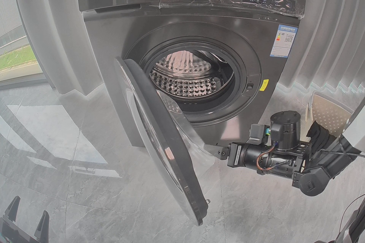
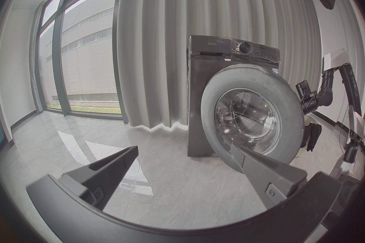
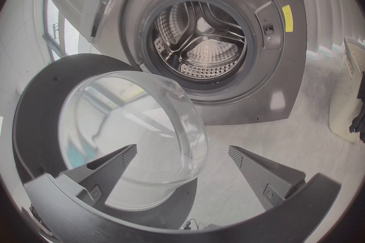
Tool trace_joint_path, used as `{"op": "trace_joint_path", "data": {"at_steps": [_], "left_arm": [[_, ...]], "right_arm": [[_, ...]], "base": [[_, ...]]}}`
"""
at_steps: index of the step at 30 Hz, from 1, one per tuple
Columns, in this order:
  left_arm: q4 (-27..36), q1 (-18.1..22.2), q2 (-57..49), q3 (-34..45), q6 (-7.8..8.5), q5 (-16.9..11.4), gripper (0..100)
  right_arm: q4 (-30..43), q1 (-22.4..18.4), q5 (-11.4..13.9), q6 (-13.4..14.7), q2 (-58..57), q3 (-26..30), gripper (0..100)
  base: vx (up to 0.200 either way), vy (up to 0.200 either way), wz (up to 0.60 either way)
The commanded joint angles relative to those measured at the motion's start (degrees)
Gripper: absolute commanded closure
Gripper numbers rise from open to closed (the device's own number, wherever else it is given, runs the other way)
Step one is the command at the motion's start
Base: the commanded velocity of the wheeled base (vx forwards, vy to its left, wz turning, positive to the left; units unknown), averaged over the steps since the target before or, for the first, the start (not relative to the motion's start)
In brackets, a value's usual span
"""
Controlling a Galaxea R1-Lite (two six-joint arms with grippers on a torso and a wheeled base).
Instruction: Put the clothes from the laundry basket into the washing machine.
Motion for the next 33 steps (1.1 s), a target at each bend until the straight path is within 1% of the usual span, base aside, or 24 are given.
{"op": "trace_joint_path", "data": {"at_steps": [1,4,7,16,17,20,32,33], "left_arm": [[0.0,0.0,-1.0,1.0,-0.01,0.0,0],[0.0,0.0,-1.0,1.0,-0.01,0.0,0],[0.0,0.0,-1.0,1.0,-0.01,0.0,0],[0.0,0.0,-1.0,1.0,-0.01,0.0,0],[0.0,0.0,-1.0,1.0,-0.01,0.0,0],[0.0,0.0,-1.0,1.0,-0.01,0.0,0],[-0.1,0.0,-1.0,1.0,-0.01,0.0,0],[-0.1,0.0,-1.0,1.0,-0.01,0.0,0]], "right_arm": [[0.1,-0.5,0.0,0.2,6.2,-2.8,0],[-0.5,0.8,0.0,0.0,7.2,-3.5,0],[-0.6,3.2,0.2,0.2,6.2,-2.8,0],[-0.6,3.1,-0.3,0.4,5.4,-2.9,0],[-0.6,3.6,-1.1,0.3,5.5,-3.1,0],[-0.5,4.8,-2.4,0.1,6.6,-4.0,0],[-0.7,8.8,-2.3,-0.1,11.2,-5.6,0],[-0.7,9.9,-2.2,0.0,11.5,-6.3,0]], "base": [[0.000,0.000,0.00],[0.000,0.000,0.00],[0.000,0.000,0.00],[0.000,0.000,0.00],[0.000,0.000,0.00],[0.000,0.000,0.00],[0.000,0.000,0.00],[0.000,0.000,0.00]]}}
